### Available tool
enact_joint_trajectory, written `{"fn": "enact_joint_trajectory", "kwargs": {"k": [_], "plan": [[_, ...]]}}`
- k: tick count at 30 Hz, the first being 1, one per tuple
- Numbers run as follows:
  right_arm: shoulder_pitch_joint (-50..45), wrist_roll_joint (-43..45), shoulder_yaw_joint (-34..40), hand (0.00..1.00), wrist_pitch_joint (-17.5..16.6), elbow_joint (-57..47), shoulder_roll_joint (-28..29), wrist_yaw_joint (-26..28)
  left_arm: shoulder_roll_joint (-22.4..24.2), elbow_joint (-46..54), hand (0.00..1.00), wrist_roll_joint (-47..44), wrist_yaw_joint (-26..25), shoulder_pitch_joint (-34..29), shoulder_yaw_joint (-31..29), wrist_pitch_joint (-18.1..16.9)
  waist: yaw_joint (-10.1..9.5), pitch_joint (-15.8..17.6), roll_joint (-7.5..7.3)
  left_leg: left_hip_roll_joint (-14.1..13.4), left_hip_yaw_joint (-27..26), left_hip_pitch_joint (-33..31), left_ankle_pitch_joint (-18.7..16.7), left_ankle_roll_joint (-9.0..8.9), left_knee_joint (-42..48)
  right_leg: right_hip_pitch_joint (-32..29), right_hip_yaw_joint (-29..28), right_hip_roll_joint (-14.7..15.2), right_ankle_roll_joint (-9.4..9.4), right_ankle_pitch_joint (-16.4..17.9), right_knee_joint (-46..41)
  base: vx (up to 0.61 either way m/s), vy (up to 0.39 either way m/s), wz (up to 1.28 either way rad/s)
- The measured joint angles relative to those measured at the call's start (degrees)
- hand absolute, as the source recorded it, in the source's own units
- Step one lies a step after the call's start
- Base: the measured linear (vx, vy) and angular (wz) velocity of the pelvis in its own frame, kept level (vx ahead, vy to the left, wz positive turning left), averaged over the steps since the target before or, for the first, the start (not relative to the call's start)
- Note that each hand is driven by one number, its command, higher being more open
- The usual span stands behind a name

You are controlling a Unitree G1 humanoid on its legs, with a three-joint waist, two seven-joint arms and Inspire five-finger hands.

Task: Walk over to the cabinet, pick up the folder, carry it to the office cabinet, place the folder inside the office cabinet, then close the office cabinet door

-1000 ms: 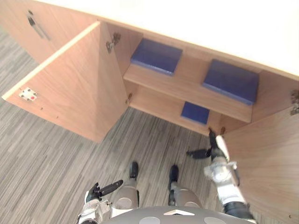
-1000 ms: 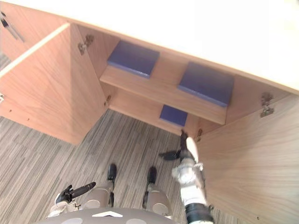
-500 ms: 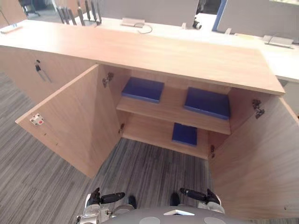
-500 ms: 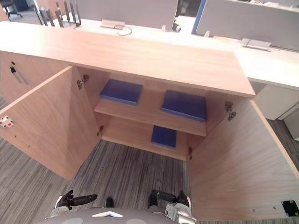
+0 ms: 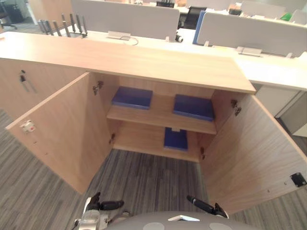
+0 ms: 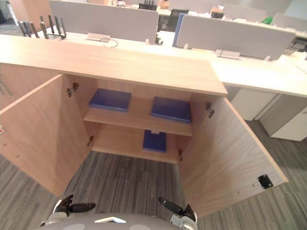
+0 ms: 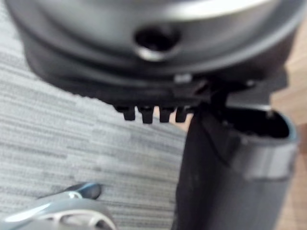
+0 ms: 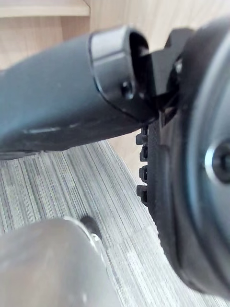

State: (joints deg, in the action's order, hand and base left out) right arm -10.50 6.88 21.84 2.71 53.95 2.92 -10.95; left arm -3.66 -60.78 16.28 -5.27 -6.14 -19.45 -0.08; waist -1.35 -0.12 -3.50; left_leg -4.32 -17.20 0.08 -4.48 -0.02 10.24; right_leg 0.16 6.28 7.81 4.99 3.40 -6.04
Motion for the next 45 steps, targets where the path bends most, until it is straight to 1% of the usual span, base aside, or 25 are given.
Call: {"fn": "enact_joint_trajectory", "kwargs": {"k": [1, 3, 4, 6, 8, 12, 14, 19, 21, 28, 31, 33, 35, 38, 43, 45], "plan": [[0.2, 0.24, -0.22, 1.0, -0.45, 0.2, 0.16, 0.1, -0.09, -0.05, 1.0, 0.04, 0.29, -0.06, -0.91, 0.01, 0.04, 0.33, 0.83, 0.46, -0.56, 0.29, -0.42, -0.06, -0.72, 0.0, -0.35, 0.29, 0.26, -1.07, 0.29, -0.06, 0.132, -0.29], [0.16, 0.36, -0.08, 1.0, -0.54, 0.35, 0.41, 0.26, 0.32, -0.05, 1.0, -0.02, 0.37, -0.35, -2.28, 0.02, 0.15, 0.12, 0.79, 2.31, -1.36, 2.46, 1.35, 0.02, -6.6, -0.12, -0.42, 1.36, -0.41, -1.24, 1.22, -0.04, 0.134, -0.08], [0.16, 0.37, -0.09, 1.0, -0.54, 0.37, 0.38, 0.3, 0.38, -0.04, 1.0, -0.05, 0.38, -0.48, -2.45, 0.03, 0.09, 0.11, 0.78, 2.8, -1.34, 3.0, 1.85, -0.04, -8.08, -0.21, -0.35, 1.5, -0.41, -1.22, 1.28, -0.03, 0.115, 0.02], [0.1, 0.42, -0.18, 1.0, -0.67, 0.42, 0.38, 0.3, 0.61, -0.15, 1.0, -0.25, 0.42, -1.25, -2.88, 0.03, 0.1, 0.25, 0.45, 4.53, -1.2, 6.69, 4.93, 0.0, -15.55, -0.11, 0.1, 2.02, -0.38, -1.19, 1.13, -0.02, 0.085, 0.14], [0.15, 0.5, -0.22, 1.0, -0.77, 0.53, 0.33, 0.33, 0.69, -0.28, 1.0, -0.62, 0.45, -1.25, -2.93, 0.03, 0.05, 0.28, 0.51, 4.82, -0.28, 6.58, 5.69, 0.12, -15.55, 0.21, 0.85, 2.2, -0.37, -1.2, 1.03, 0.01, 0.028, 0.27], [0.28, 0.56, -0.34, 1.0, -0.88, 1.24, 0.28, 0.53, 0.93, -0.4, 1.0, -2.78, 0.45, -1.77, -4.28, 0.02, 0.02, 0.26, 0.5, 5.37, 0.5, 6.61, 5.77, 0.19, -15.56, 0.89, 1.44, 2.72, -0.34, -1.23, 1.24, 0.05, 0.033, 0.16], [0.42, 0.57, -0.29, 1.0, -0.94, 1.55, 0.26, 0.61, 1.14, -0.41, 1.0, -4.07, 0.47, -2.28, -5.4, -0.1, 0.06, 0.24, 0.43, 5.78, 1.1, 6.57, 5.84, 0.28, -15.56, 1.18, 2.01, 3.17, 0.04, -1.49, 1.36, 0.1, 0.038, 0.11], [0.91, 0.57, 0.16, 1.0, -1.02, 2.83, 0.31, 0.58, 1.62, -0.49, 1.0, -4.98, 0.48, -3.18, -7.9, -0.14, 0.02, 0.21, 0.17, 6.07, 2.88, 6.81, 5.92, 0.04, -15.55, 3.52, 4.13, 3.43, 0.51, -1.87, 3.23, 0.14, 0.017, 0.21], [1.32, 0.56, 0.25, 1.0, -1.1, 3.55, 0.23, 0.59, 1.7, -0.57, 1.0, -5.17, 0.46, -3.44, -8.48, -0.16, -0.02, 0.23, 0.2, 6.04, 3.19, 7.17, 6.08, 0.27, -15.55, 4.16, 4.71, 3.35, 0.88, -1.89, 3.41, 0.15, -0.001, 0.12], [2.15, 0.3, 0.76, 1.0, -1.82, 4.95, 0.2, 0.72, 1.66, -0.73, 1.0, -6.66, 0.46, -3.91, -8.52, -0.6, 0.02, 0.39, 0.07, 5.76, 3.21, 7.48, 5.67, -0.22, -15.55, 5.37, 5.12, 2.6, 0.65, -1.7, 4.73, 0.07, -0.009, 0.01], [2.17, 0.27, 0.79, 1.0, -1.88, 4.97, 0.16, 0.66, 1.65, -1.1, 1.0, -7.26, 0.35, -3.83, -8.42, -0.93, 0.01, 0.67, 0.41, 5.58, 3.17, 8.06, 5.59, -0.34, -15.56, 6.04, 5.15, 2.38, 0.65, -1.7, 5.06, -0.03, -0.013, -0.01], [2.12, 0.21, 0.65, 1.0, -1.88, 4.94, 0.1, 0.66, 1.6, -1.09, 1.0, -7.38, 0.2, -3.41, -7.83, -0.98, 0.01, 0.79, 0.35, 5.41, 2.64, 8.68, 5.38, -0.48, -15.57, 6.33, 4.66, 2.24, 0.33, -1.47, 5.04, -0.06, -0.005, -0.1], [2.09, 0.22, 0.65, 1.0, -1.88, 4.88, 0.08, 0.66, 1.44, -0.99, 1.0, -7.42, 0.01, -3.41, -6.9, -1.01, 0.01, 0.81, 0.41, 5.32, 2.02, 8.62, 4.94, -0.89, -15.57, 5.95, 4.32, 2.22, 0.39, -1.5, 5.0, -0.05, 0.007, -0.13], [2.09, 0.23, 0.65, 1.0, -1.87, 4.74, 0.05, 0.68, 1.2, -0.96, 1.0, -7.45, -0.28, -3.39, -5.81, -1.02, 0.01, 1.04, 0.21, 4.98, 0.91, 9.14, 4.73, -0.88, -15.56, 5.68, 3.11, 2.19, 0.41, -1.53, 4.58, -0.04, 0.01, -0.2], [1.86, 0.26, 0.55, 1.0, -1.9, 4.03, 0.01, 0.92, 0.67, -1.01, 1.0, -7.35, -0.35, -3.28, -3.82, -1.08, 0.07, 1.26, 0.13, 4.89, -2.82, 9.87, 4.01, -0.91, -15.54, 3.74, -0.48, 1.97, 0.46, -1.55, 3.06, -0.02, 0.04, -0.38], [1.74, 0.3, 0.66, 1.0, -1.89, 3.21, 0.17, 1.01, 0.54, -1.15, 1.0, -7.06, -0.34, -2.94, -3.54, -1.06, 0.08, 2.04, 0.16, 4.83, -4.72, 10.94, 3.39, -0.98, -15.51, 3.47, -1.93, 1.91, 0.42, -1.49, 2.2, 0.0, 0.046, -0.39]]}}
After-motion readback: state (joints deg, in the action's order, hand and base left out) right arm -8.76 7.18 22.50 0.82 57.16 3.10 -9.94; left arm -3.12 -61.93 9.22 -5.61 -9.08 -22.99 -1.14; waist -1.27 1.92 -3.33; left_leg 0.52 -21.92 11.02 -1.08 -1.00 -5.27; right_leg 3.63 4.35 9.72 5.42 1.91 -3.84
